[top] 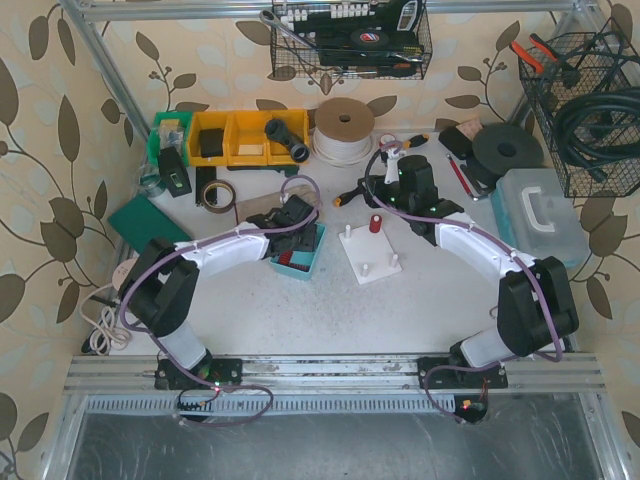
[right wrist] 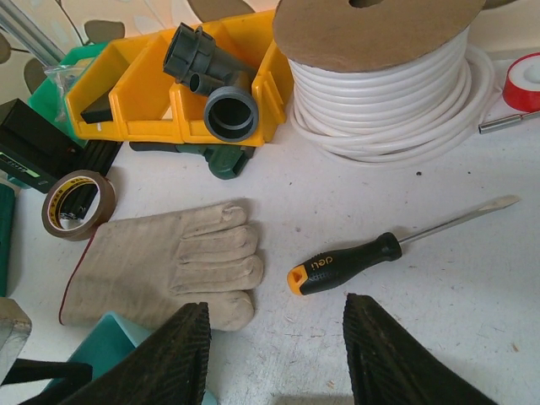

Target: Install the large spring

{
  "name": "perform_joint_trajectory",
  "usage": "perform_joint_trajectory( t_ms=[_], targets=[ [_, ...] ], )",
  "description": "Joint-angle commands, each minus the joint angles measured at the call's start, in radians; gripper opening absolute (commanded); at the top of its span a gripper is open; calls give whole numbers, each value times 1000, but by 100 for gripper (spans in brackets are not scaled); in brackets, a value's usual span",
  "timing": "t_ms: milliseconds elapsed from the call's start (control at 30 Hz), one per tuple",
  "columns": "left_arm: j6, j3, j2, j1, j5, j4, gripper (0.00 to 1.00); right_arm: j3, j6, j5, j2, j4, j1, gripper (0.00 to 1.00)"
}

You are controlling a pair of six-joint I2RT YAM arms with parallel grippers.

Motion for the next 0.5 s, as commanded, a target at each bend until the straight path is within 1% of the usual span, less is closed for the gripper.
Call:
perform_joint_trajectory(
  t_ms=[0, 67, 167, 300, 467],
  targets=[
    [1, 59, -3, -6, -59, -70, 73, 30, -4, -14, 17, 10, 1, 45],
    [13, 70, 11, -5, -52, -69, 78, 29, -5, -14, 16, 10, 2, 45],
    [42, 89, 40, -2, -26, -61, 82, 29, -6, -13, 17, 9, 1, 45],
    [61, 134, 100, 11, 35, -74, 80, 29, -6, -13, 17, 10, 1, 45],
    [63, 141, 129, 15, 46, -67, 79, 28, -6, -13, 16, 10, 1, 45]
  ],
)
